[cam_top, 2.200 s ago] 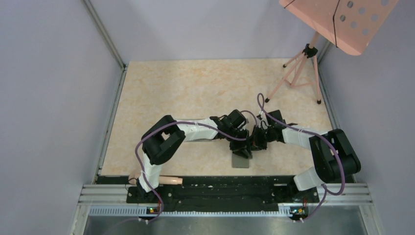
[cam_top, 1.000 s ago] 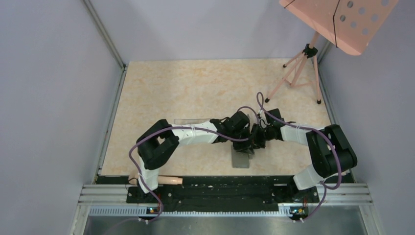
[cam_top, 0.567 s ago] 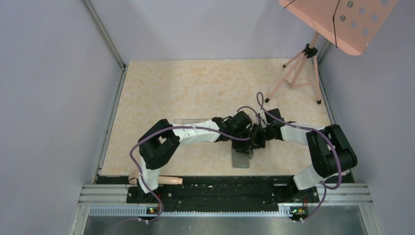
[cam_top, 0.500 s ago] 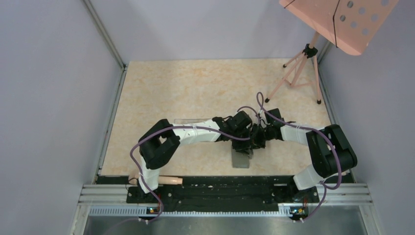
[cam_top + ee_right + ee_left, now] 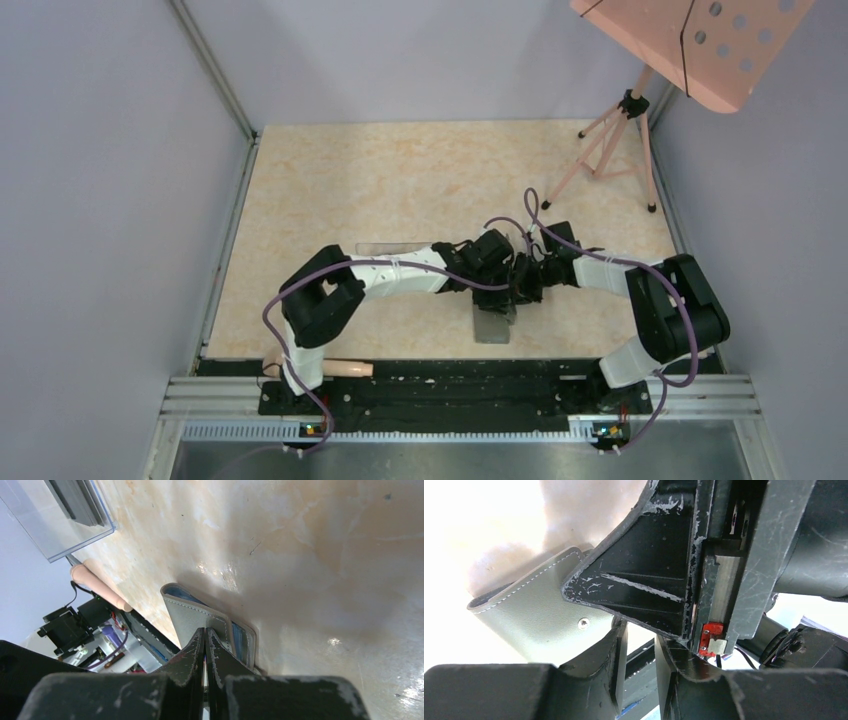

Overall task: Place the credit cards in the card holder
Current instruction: Close the card holder at the center of the board.

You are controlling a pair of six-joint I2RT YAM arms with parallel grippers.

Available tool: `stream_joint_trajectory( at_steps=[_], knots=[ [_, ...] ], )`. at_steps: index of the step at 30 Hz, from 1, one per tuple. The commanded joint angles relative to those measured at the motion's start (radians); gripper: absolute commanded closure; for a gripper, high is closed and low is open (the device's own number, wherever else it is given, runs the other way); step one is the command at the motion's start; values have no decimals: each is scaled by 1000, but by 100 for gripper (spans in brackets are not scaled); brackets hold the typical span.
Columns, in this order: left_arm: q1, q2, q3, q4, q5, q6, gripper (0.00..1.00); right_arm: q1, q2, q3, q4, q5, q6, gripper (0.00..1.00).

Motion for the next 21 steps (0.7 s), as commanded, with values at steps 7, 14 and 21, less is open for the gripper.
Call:
stream_joint_trajectory(
  at_steps=[7, 14, 21],
  knots=[
    [10, -157, -133, 275, -77, -15, 66, 17, 9, -41, -60, 103, -45, 100],
    [10, -139, -118, 221, -83, -31, 67, 17, 10, -41, -60, 105, -47, 100],
    [9, -58, -25, 115, -55, -19, 67, 17, 9, -43, -59, 107, -46, 100]
  ],
)
